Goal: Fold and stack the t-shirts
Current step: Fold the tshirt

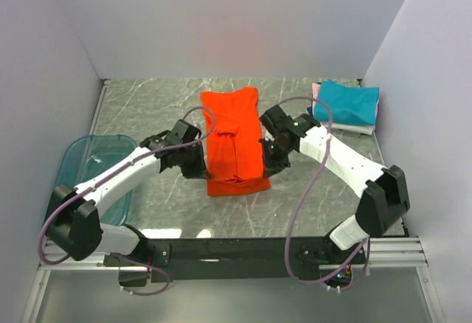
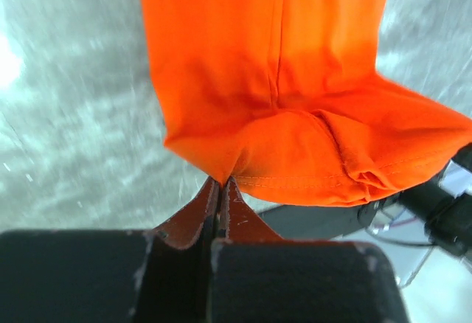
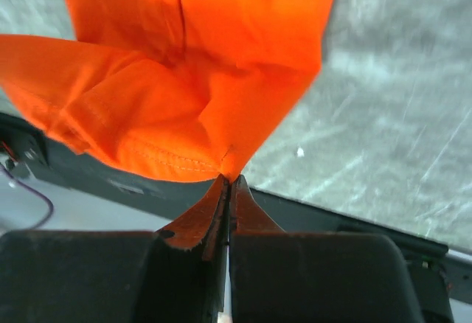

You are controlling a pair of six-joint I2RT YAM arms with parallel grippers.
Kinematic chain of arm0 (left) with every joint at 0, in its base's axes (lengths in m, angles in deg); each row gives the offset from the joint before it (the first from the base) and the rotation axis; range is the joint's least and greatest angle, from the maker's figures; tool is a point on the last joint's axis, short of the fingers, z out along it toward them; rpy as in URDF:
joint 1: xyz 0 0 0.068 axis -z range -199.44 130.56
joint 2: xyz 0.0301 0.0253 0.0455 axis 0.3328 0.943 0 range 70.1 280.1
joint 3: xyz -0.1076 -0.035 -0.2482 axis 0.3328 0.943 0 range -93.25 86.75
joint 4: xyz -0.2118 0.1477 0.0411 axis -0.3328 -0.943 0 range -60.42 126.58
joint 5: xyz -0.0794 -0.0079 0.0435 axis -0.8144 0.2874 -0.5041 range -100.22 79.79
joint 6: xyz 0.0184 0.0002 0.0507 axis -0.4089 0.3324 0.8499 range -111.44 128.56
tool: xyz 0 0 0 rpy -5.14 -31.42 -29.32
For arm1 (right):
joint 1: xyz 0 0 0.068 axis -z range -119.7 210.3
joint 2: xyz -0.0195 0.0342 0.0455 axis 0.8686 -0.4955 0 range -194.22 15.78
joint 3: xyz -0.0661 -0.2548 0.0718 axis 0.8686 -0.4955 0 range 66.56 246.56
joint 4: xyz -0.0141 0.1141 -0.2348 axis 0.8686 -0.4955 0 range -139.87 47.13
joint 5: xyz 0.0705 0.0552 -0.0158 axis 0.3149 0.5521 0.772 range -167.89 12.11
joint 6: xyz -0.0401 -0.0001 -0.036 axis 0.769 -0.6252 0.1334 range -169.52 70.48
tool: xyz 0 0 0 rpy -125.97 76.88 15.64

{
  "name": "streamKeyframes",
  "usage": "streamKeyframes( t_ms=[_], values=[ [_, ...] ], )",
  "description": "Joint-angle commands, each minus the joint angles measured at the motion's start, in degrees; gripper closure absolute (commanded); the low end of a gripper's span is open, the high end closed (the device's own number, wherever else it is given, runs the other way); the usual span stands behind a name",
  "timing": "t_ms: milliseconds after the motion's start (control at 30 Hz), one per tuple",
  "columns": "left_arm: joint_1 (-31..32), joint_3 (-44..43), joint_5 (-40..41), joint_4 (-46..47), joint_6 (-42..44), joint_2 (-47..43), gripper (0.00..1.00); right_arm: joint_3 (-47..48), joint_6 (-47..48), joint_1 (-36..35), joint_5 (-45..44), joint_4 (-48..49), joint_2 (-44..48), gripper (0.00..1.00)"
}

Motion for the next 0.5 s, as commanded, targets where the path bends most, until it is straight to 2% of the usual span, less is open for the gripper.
streamKeyframes(
  t_ms=[0,267,467],
  values=[
    [-2.6,-4.3,-1.4,3.4,4.0,2.4,1.00,6.1,1.3,1.2,-2.1,1.2,-3.6,1.00],
    [-8.4,-9.9,-0.8,9.1,5.8,11.7,1.00,14.7,4.3,4.8,-4.0,2.0,-13.7,1.00],
    [-11.1,-17.8,-1.4,11.0,8.3,21.0,1.00,22.0,6.3,8.8,-4.8,2.4,-20.3,1.00]
  ],
)
